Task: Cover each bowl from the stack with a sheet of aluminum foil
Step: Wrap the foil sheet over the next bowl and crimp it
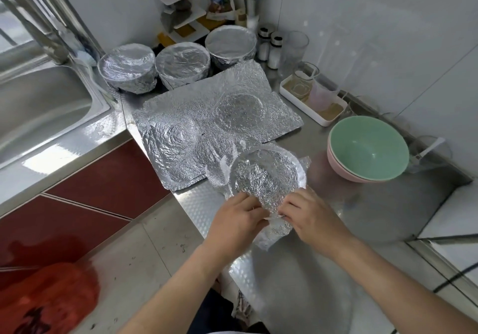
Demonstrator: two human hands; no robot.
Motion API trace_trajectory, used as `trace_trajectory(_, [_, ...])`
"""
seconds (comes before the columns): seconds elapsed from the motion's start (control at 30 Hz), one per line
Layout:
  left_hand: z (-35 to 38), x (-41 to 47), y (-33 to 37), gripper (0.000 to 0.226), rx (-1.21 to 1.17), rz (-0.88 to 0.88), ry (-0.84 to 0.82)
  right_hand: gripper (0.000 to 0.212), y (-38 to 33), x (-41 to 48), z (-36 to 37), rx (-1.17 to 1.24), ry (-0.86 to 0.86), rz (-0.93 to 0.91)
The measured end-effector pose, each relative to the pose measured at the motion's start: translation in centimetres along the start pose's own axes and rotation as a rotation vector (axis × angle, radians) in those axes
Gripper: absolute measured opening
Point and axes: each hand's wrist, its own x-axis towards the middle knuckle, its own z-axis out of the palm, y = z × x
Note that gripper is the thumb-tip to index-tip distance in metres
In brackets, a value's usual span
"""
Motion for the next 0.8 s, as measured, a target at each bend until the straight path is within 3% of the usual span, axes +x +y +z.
trace_trajectory(0.23, [0.8,0.8,1.0,0.023,0.047,0.005,0.041,0.031,0.6,0.8,-0.6,-0.072,-0.011,-0.060])
trace_trajectory(0.37, [0.7,1.7,2.2,0.025,-0.009,-0.025,0.006,0.037,1.6,0.9,-1.3,-0.059,-0.005,0.075])
trace_trajectory(0.5, [-0.7,1.5,1.7,0.026,-0.120,-0.087,0.046,0.028,1.1,0.4,-2.2,0.079,0.047,0.162])
trace_trajectory(0.63, [-1.4,0.9,0.2,0.028,-0.114,-0.096,0.014,0.002,-0.1,0.3,-1.5,0.171,0.040,0.149])
trace_trajectory(0.8, [-1.4,0.6,0.1,0.031,-0.138,-0.082,-0.036,0.007,-0.5,0.4,-0.3,0.182,0.001,0.111])
